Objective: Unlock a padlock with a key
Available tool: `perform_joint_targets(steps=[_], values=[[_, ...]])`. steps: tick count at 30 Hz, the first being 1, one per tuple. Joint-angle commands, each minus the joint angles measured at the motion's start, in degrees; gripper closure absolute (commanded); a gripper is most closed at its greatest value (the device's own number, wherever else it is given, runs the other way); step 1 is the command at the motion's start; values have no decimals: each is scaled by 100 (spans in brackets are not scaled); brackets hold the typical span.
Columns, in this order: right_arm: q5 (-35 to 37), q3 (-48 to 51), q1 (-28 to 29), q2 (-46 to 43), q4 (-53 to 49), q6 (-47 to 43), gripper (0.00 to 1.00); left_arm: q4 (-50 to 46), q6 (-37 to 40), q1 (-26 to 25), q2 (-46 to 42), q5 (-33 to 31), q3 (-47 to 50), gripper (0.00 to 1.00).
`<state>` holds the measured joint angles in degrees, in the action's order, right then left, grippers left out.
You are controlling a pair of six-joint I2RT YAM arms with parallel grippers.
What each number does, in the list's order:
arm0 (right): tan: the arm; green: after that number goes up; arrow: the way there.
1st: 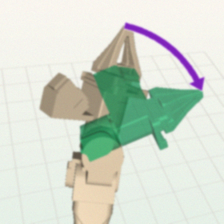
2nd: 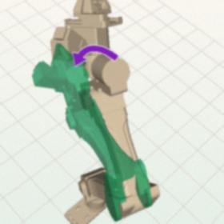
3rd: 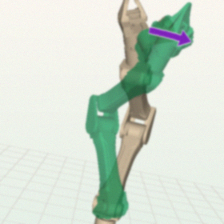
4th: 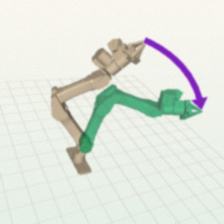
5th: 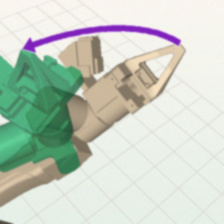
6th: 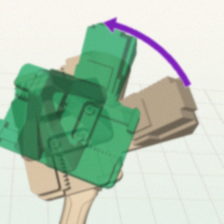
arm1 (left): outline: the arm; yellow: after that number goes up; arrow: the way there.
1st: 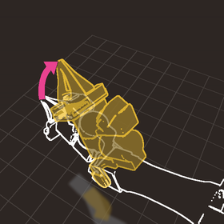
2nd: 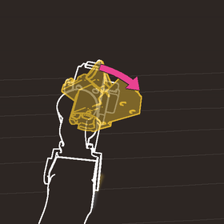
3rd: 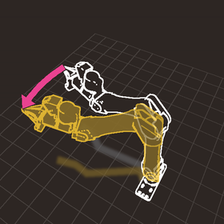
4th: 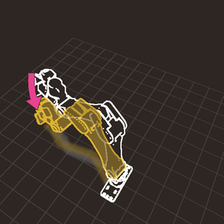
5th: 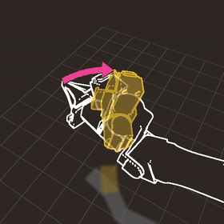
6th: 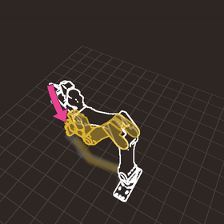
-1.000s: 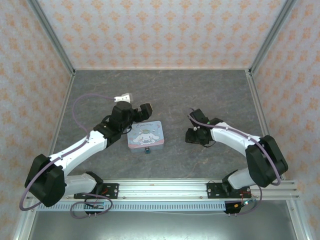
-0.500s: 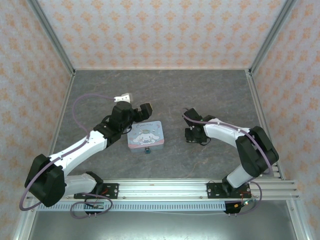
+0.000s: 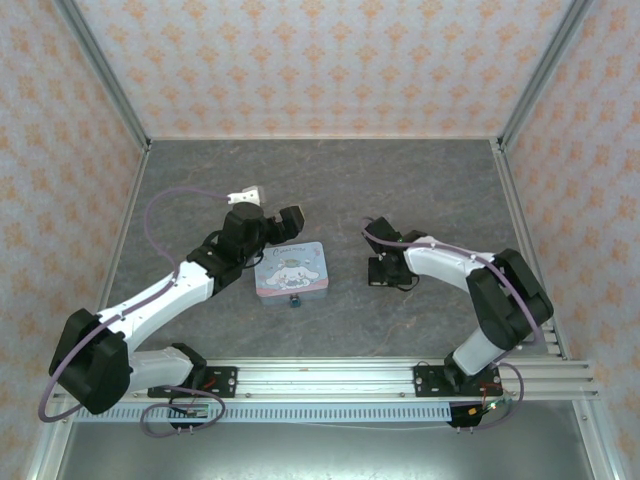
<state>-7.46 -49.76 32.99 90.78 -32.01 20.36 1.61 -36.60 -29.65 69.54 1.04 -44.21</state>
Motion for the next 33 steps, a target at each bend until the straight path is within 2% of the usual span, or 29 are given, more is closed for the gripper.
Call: perform_joint_targets(steps=[1,8,13,17,23,28,33], values=[[160,104,32,-374,-61,-112,100,-212,22,-46,-229,-190,-252,0],[46,306,33,-1402,609,-639,100,-659,-303,-47,-397,-24,-625,0],[-216,448,32,-2223,1360,-1286,100,-1336,-740,-41,-286,505,-1255,0],[-754,846,36,-2957,2580,-1954,100,-1089,-978,-49,-248,1247,-1448,3],[-1609,1283,35,-3587,3945,-3189,100,-667,-873,-63,-322,1917,-1494,9],[-1795,1159,32,-3699,3882,-3817,100,-541,-781,-186,-238,2366,-1568,18],[-1885,1076,32,-3676,3819,-3903,100,-457,-609,-529,86,2633,-1756,30]])
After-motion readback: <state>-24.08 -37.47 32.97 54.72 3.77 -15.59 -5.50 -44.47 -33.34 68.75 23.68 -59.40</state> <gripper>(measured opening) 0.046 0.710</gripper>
